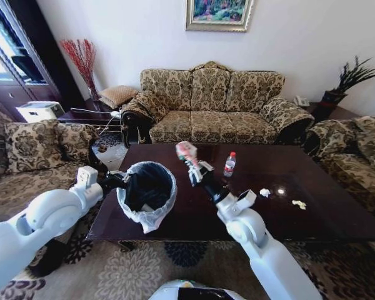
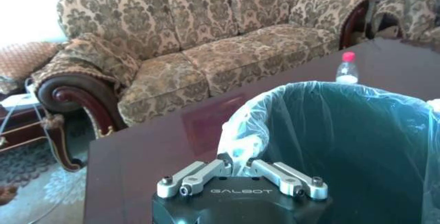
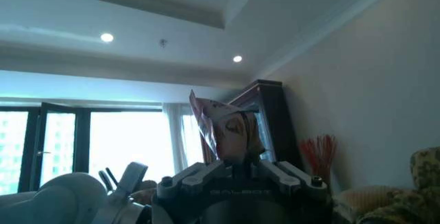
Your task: Move to the front of the table and place the trash on the table into the trash bin.
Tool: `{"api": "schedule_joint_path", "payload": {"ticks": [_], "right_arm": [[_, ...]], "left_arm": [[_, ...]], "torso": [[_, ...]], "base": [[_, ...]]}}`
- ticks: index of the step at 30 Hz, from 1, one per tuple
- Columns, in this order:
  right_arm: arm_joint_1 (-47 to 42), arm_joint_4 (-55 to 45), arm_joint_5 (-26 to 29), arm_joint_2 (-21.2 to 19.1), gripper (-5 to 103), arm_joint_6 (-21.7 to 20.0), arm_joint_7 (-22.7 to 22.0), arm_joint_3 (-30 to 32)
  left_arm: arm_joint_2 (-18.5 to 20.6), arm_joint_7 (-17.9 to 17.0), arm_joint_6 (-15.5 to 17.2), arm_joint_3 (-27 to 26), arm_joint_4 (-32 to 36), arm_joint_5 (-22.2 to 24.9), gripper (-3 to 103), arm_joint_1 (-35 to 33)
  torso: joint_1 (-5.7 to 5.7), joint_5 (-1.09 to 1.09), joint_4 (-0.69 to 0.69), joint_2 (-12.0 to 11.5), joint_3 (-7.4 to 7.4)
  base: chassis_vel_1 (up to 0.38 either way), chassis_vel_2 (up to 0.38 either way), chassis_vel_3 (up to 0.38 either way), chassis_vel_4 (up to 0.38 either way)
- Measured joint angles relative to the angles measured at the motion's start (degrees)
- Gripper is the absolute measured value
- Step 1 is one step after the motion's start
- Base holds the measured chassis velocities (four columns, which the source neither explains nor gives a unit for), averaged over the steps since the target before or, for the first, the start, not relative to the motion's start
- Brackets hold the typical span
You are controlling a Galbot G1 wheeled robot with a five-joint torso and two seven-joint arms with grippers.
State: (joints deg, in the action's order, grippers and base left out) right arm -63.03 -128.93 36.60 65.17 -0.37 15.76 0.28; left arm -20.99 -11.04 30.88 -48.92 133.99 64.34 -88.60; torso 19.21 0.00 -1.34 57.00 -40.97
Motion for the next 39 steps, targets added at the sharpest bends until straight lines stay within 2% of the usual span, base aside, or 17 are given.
{"api": "schedule_joint_path", "payload": {"ticks": [3, 4, 7, 15, 21, 22, 24, 27, 30, 32, 33, 36, 37, 39], "right_arm": [[-1.0, 0.0, -0.9, -0.5, 4, -0.6, 0.4, -2.2], [-1.3, 0.3, -2.0, -0.5, 1, -0.8, 0.3, -2.8], [-1.9, 1.5, -5.5, -0.4, 1, -1.0, -1.2, -4.1], [-2.7, 1.1, -6.0, -0.9, 2, -1.1, -1.8, -4.1], [-3.8, 0.6, -6.3, -1.2, 12, -1.0, -1.6, -3.8], [-4.2, 0.5, -6.4, -1.2, 20, -0.9, -1.5, -3.7], [-4.4, 0.4, -6.5, -1.2, 20, -0.9, -1.5, -3.7], [-5.0, 0.0, -6.7, -1.0, 35, -0.7, -1.4, -3.5], [-5.2, -0.1, -6.8, -0.9, 41, -0.7, -1.3, -3.4], [-5.6, -0.4, -6.9, -0.7, 52, -0.5, -1.1, -3.2], [-5.6, -0.4, -6.9, -0.7, 52, -0.5, -1.1, -3.2], [-6.4, -1.0, -7.0, -0.4, 68, 0.1, -0.9, -2.8], [-6.4, -1.0, -7.0, -0.4, 68, 0.1, -0.9, -2.8], [-7.0, -1.6, -7.0, -0.3, 79, 0.8, -0.8, -2.1]], "left_arm": [[0.0, -0.2, 0.2, -0.3, 1.0, 0.7, 3, -0.1], [0.0, -0.3, 0.3, -0.5, 1.4, 0.9, 3, -0.2], [-0.3, -0.4, 0.7, -0.8, 3.4, 1.7, 3, -0.4], [-1.2, -0.6, 1.1, -0.8, 4.4, 1.7, 3, -1.1], [-1.6, -0.7, 1.3, -0.8, 5.1, 1.7, 3, -1.3], [-1.8, -0.7, 1.4, -0.8, 5.2, 1.7, 3, -1.4], [-1.8, -0.7, 1.4, -0.8, 5.3, 1.7, 3, -1.5], [-2.0, -0.7, 1.5, -0.8, 5.5, 1.7, 3, -1.7], [-2.0, -0.7, 1.5, -0.8, 5.6, 1.7, 3, -1.7], [-2.0, -0.7, 1.6, -0.9, 5.8, 1.7, 3, -1.8], [-2.0, -0.7, 1.6, -0.9, 5.8, 1.7, 3, -1.8], [-2.1, -0.9, 1.7, -1.0, 6.0, 1.7, 3, -2.0], [-2.1, -0.9, 1.7, -1.0, 6.0, 1.7, 3, -2.0], [-2.2, -1.0, 1.8, -1.0, 6.1, 1.7, 3, -2.1]], "torso": [[0.00, 0.01, 0.00, 0.0, 0.00], [0.00, 0.01, 0.01, 0.0, 0.00], [0.00, 0.01, 0.00, 0.0, 0.00], [0.00, 0.00, 0.00, 0.0, -0.01], [0.00, 0.00, 0.01, 0.0, -0.01], [0.00, 0.00, 0.01, 0.0, -0.01], [0.00, 0.00, 0.00, 0.0, -0.01], [0.00, -0.01, 0.00, 0.0, -0.01], [0.00, -0.01, 0.00, 0.0, -0.01], [0.01, 0.00, 0.01, 0.0, -0.01], [0.01, 0.00, 0.01, 0.0, -0.01], [0.00, 0.00, 0.00, 0.0, -0.01], [0.00, 0.00, 0.00, 0.0, -0.01], [0.00, 0.00, 0.00, 0.0, -0.01]], "base": [[0.000, 0.000, 0.000, 0.000], [0.000, 0.000, 0.000, 0.000], [0.000, 0.000, 0.000, 0.000], [0.000, 0.000, 0.000, 0.000], [0.000, 0.000, 0.000, 0.000], [0.000, 0.000, 0.000, 0.000], [0.000, 0.000, 0.000, 0.000], [0.000, 0.000, 0.000, 0.000], [0.000, 0.000, 0.000, 0.000], [0.000, 0.000, 0.000, 0.000], [0.000, 0.000, 0.000, 0.000], [0.000, 0.000, 0.000, 0.000], [0.000, 0.000, 0.000, 0.000], [0.000, 0.000, 0.000, 0.000]]}}
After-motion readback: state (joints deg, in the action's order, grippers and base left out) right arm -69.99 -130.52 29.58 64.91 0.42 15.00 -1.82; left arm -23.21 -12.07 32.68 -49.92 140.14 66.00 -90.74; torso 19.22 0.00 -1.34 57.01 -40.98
